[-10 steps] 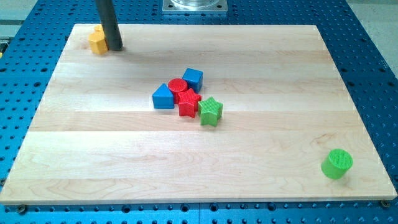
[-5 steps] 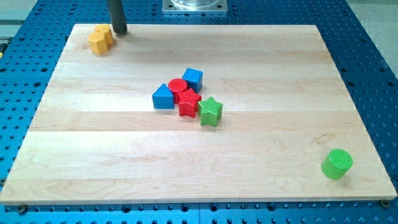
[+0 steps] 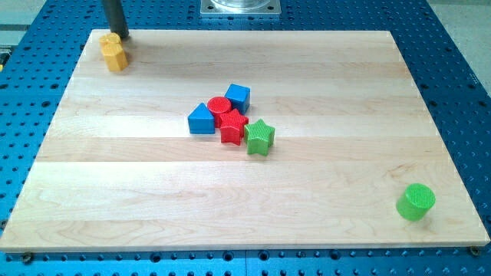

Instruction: Slide the yellow blocks towards the center of the board

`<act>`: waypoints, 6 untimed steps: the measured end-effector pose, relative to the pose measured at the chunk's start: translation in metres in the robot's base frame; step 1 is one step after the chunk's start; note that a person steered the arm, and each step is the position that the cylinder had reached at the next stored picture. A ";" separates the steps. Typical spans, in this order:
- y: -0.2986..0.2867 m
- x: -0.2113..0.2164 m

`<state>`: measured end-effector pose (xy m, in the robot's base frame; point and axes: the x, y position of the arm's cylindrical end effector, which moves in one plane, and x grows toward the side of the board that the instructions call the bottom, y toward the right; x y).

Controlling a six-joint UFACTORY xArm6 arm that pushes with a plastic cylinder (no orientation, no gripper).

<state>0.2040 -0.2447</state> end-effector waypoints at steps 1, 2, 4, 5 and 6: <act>-0.005 0.030; -0.002 0.066; -0.002 0.086; -0.001 0.073; 0.012 0.070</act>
<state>0.2736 -0.2330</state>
